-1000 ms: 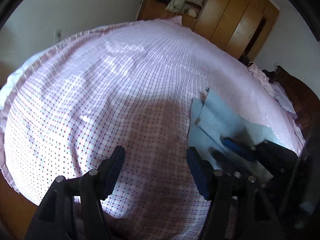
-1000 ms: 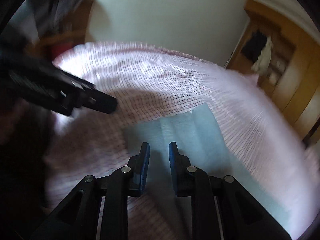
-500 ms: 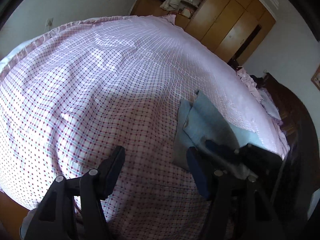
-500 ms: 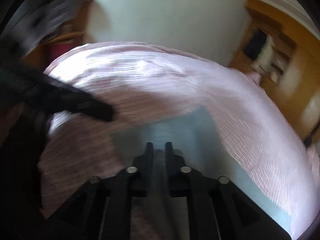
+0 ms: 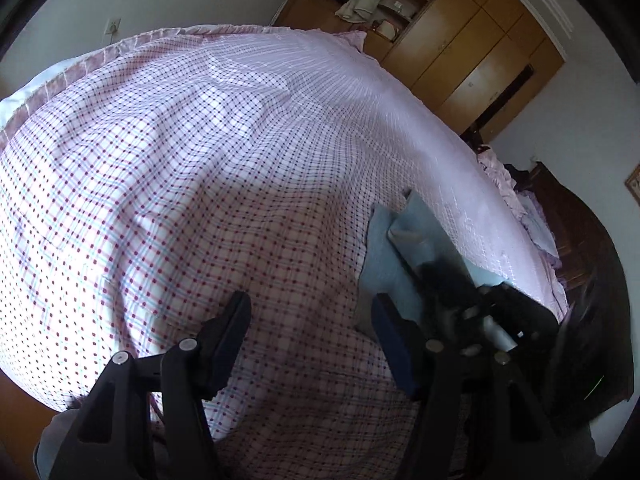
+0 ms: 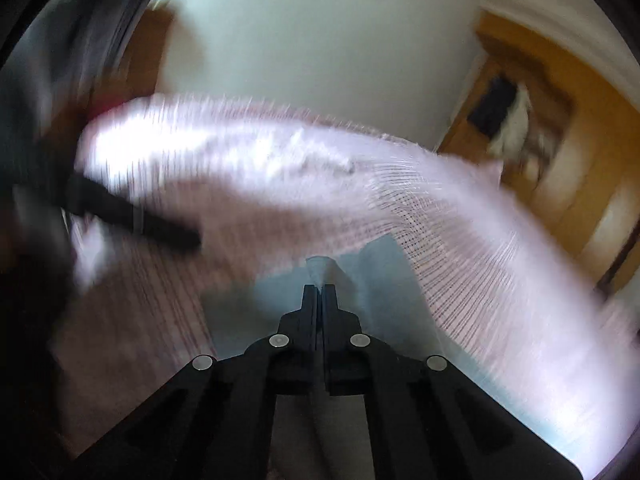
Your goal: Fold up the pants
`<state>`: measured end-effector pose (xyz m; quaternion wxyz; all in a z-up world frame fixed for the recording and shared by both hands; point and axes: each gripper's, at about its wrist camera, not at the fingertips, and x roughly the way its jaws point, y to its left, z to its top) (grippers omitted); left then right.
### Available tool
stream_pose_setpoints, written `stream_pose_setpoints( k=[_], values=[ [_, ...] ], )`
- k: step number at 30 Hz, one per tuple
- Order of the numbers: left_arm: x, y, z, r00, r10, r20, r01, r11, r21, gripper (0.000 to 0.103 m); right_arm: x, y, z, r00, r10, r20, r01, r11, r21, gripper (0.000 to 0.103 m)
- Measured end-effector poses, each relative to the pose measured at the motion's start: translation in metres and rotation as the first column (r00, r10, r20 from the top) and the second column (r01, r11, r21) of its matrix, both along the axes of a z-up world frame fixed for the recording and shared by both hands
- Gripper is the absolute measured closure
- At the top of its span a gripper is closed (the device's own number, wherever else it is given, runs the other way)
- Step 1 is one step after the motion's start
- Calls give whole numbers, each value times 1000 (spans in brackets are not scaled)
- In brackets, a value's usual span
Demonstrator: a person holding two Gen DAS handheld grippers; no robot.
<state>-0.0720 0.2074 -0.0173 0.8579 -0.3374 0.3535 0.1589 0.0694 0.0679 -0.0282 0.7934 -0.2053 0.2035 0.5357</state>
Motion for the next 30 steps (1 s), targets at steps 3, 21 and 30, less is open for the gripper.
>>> stream_pose_setpoints(
  k=[3,21,30],
  values=[
    [2,-2,0,1000,-1,-2,1,1000,2,37,47,-30,7,954,-32,-297,82,984,157,103],
    [-22,9,5,995,76,58,-75,997,-22,37,8,-19,21,965,190,-183,-186,982,39,103],
    [-30,16,5,993,86,81,-82,995,-58,37,-36,-5,-18,959,283,-22,-282,940,-192,103]
  ],
)
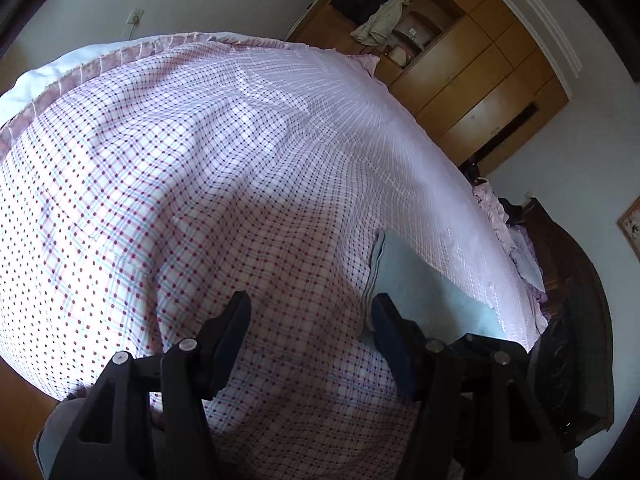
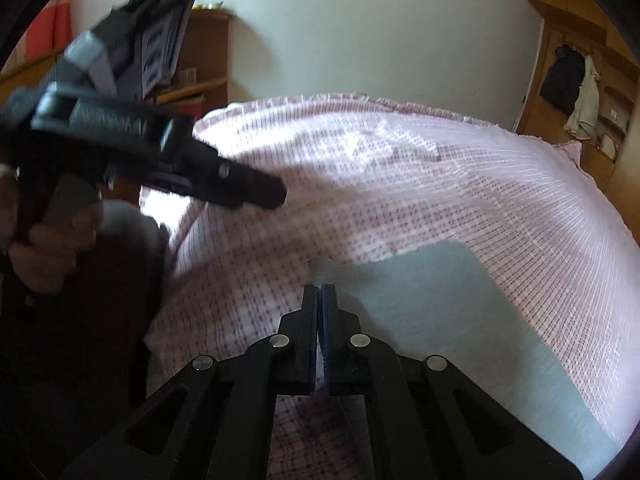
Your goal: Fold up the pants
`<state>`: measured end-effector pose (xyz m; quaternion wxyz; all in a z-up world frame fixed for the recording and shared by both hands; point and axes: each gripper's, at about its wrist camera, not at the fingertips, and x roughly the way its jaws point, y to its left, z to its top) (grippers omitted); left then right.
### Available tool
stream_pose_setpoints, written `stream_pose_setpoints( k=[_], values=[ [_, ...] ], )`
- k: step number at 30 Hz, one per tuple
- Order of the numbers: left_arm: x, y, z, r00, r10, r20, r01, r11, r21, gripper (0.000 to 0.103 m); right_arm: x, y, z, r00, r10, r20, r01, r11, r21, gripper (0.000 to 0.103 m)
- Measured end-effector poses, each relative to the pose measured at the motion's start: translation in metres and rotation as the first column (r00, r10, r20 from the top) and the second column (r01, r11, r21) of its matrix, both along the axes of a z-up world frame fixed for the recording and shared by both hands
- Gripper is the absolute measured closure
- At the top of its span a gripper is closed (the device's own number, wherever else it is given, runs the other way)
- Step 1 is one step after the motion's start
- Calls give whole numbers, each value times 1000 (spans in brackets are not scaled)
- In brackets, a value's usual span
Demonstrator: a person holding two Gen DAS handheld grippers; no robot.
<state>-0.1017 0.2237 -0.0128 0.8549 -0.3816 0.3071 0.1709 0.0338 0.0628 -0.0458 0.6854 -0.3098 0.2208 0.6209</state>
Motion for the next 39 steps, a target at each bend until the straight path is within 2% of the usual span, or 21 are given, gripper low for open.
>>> stream_pose_setpoints(
  k=[3,6,10,12,14,16,17,19,21,24,29,30,31,33,37,39],
  values=[
    [4,-3,0,1000,-9,-7,9,1000,5,37,-4,2,-7,999,11,42,-10,999,-37,103],
    [10,-7,-1,1000,-21,-17,21,1000,6,37,-7,0,-7,998,9,55,-8,1000,-29,103],
    [16,-9,-2,999,-36,-27,37,999,18,37,7,-10,7,996,-29,-89,32,999,32,97],
    [20,-10,-2,998,-44,-38,45,998,33,37,20,-29,16,982,-89,-168,100,993,59,94],
    [26,-13,-1,997,-57,-54,61,996,59,37,35,-66,24,961,-186,-205,205,976,72,92],
    [35,-20,3,994,-81,-68,87,991,99,37,43,-100,29,942,-281,-184,298,952,75,90],
    [41,-24,6,993,-91,-78,101,987,125,37,48,-128,29,923,-351,-159,365,928,72,89],
    [55,-33,12,989,-117,-93,132,976,171,37,47,-168,27,901,-415,-125,424,904,56,89],
    [74,-44,19,984,-147,-105,166,963,211,37,41,-196,20,891,-450,-59,453,891,32,89],
    [107,-62,23,972,-202,-118,226,943,245,37,33,-213,9,888,-459,12,459,888,4,89],
    [152,-95,3,949,-245,-200,299,901,313,37,38,-212,-10,883,-463,73,463,886,12,89],
    [156,-100,-5,943,-235,-237,307,890,338,41,41,-212,-11,885,-461,55,462,887,6,92],
    [160,-106,-14,936,-206,-286,309,869,386,44,42,-214,-11,889,-458,24,458,889,10,103],
    [164,-113,-26,924,-165,-345,321,826,464,47,44,-212,-11,889,-457,4,457,889,18,103],
    [173,-121,-34,918,-93,-385,312,768,559,47,42,-218,-19,897,-443,16,443,896,-31,103],
    [174,-117,-38,918,-42,-395,289,754,590,47,39,-222,-21,895,-445,11,445,895,-36,103]
  ],
)
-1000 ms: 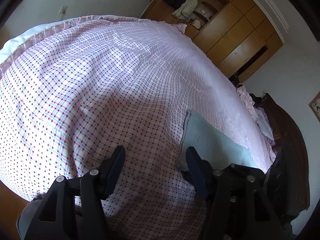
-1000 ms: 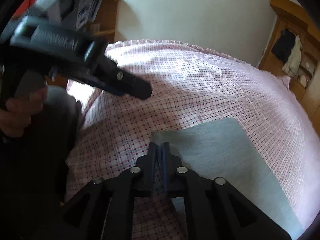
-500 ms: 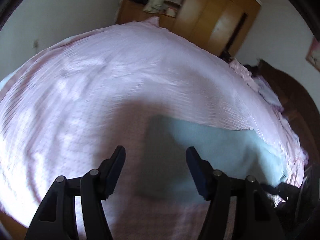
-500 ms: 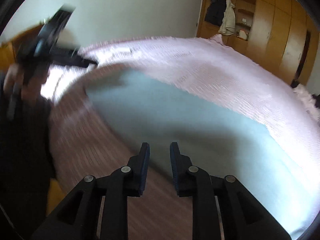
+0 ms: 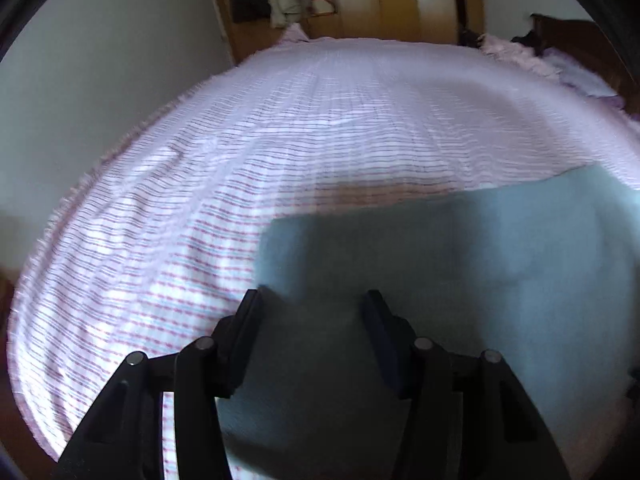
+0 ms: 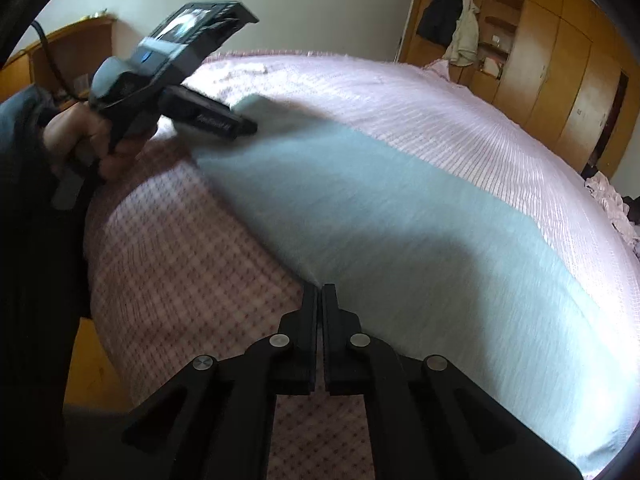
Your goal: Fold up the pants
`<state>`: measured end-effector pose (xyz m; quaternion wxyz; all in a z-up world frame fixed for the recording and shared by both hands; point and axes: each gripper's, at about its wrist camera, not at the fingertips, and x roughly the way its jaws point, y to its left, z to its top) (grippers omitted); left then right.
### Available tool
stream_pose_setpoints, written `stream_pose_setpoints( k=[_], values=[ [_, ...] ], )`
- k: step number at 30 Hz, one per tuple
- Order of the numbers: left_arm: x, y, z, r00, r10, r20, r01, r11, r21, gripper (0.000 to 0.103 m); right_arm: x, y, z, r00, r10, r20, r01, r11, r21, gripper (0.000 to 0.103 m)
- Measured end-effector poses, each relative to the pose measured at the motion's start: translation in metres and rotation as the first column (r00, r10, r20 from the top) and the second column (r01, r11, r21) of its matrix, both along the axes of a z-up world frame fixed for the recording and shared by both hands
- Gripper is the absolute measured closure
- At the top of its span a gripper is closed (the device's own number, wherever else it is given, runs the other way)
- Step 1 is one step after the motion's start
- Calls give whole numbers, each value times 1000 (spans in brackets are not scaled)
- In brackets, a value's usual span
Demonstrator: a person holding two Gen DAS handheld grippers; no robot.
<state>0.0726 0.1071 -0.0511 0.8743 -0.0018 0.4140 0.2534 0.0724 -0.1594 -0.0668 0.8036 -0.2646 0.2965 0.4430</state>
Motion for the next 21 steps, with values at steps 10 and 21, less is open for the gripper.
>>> stream_pose_setpoints(
  k=[10,21],
  values=[
    [-11,14,26,991,11,136,8,991,-135,51,34,-6,44,986,-20,-167,69,953,294,91],
    [20,-1,12,994,-58,92,81,960,-268,76,166,71,11,850,-250,-463,323,943,83,103]
  ],
)
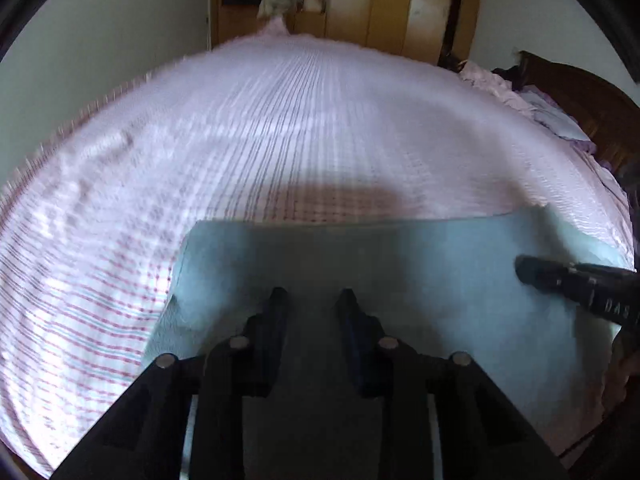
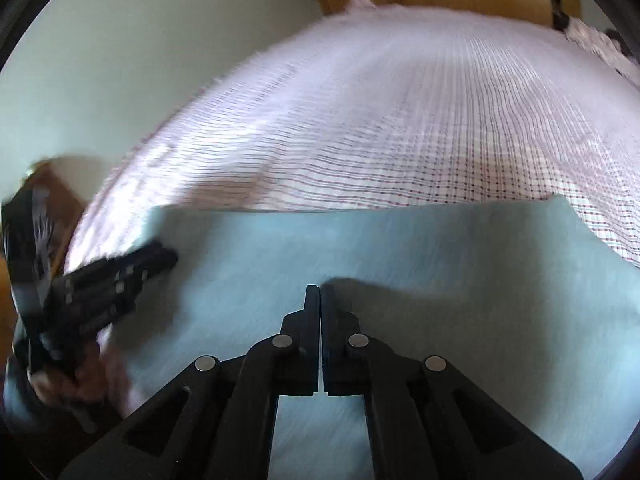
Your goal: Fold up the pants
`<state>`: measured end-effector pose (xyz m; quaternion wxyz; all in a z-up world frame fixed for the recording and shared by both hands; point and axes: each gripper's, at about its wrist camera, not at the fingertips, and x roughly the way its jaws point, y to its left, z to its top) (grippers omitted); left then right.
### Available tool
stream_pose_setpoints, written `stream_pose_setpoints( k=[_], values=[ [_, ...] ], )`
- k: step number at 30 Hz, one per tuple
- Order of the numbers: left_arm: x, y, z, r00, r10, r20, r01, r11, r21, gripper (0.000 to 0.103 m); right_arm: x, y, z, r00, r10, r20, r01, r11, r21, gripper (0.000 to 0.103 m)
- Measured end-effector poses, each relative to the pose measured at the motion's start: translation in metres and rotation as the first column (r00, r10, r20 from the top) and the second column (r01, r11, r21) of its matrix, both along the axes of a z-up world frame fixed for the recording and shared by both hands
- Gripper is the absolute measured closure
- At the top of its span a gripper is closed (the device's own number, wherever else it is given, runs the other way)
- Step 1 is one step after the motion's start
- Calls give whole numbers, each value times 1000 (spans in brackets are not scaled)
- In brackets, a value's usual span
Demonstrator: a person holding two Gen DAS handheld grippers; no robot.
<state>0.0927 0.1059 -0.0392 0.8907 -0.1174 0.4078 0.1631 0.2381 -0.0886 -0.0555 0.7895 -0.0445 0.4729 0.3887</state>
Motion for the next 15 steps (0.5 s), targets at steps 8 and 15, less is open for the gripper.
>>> stream_pose_setpoints(
  k=[8,15],
  values=[
    [26,18,-1,997,80,-23,-77,991,111,95,34,51,-8,1000,3,31,-2,1000,-28,103],
    [3,10,20,999,16,48,-18,1000,26,95,-11,47,29,992,125,24,-128,974,186,103]
  ],
)
